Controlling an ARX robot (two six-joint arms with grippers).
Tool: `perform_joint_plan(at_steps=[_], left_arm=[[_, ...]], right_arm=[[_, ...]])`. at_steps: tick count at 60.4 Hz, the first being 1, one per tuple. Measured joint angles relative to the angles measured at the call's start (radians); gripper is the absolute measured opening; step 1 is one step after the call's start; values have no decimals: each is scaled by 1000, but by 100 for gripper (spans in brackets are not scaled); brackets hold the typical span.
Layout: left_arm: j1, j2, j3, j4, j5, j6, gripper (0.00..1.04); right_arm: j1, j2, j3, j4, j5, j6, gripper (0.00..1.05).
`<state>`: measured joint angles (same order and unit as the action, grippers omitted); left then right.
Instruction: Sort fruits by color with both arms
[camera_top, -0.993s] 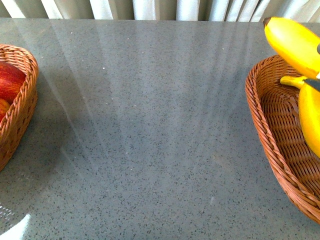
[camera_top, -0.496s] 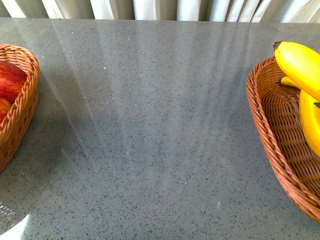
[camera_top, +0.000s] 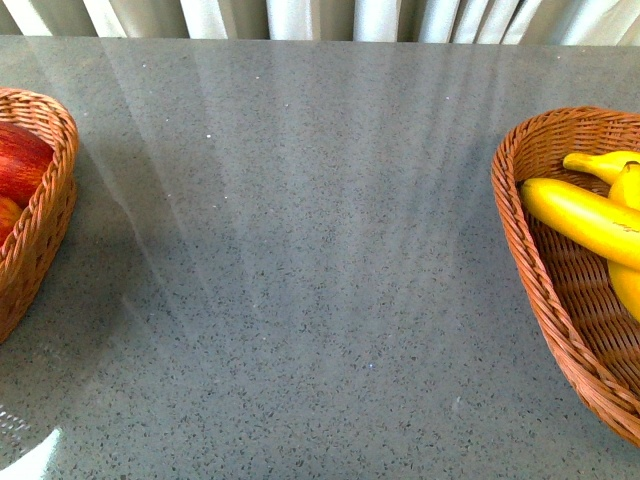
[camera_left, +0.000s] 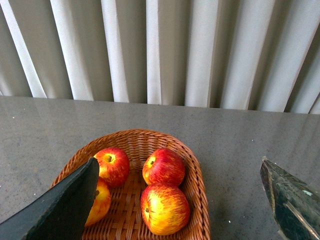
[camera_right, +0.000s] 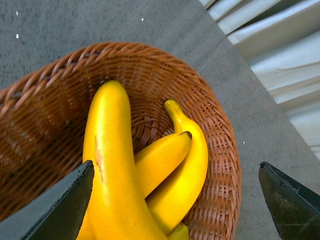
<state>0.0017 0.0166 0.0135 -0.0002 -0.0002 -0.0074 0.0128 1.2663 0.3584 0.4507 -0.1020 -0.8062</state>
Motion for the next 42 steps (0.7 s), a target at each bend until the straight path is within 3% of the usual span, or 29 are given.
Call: perform_joint_plan(at_steps=[15,23,28,31,42], left_arm=[[0,0,0,0,0,0,96],[0,0,0,0,0,0,96],[0,0,0,0,0,0,96],[0,0,0,0,0,0,96],[0,0,0,0,0,0,96]], right_arm=[[-3,-201,39,-101,-105,252,96],[-3,-241,47,-99,-103,329,95],[-7,-230,-40,161,64,514,81],[-13,-245,-87,258,98,627,72],[-13,-351,-183,280,102,768,39]])
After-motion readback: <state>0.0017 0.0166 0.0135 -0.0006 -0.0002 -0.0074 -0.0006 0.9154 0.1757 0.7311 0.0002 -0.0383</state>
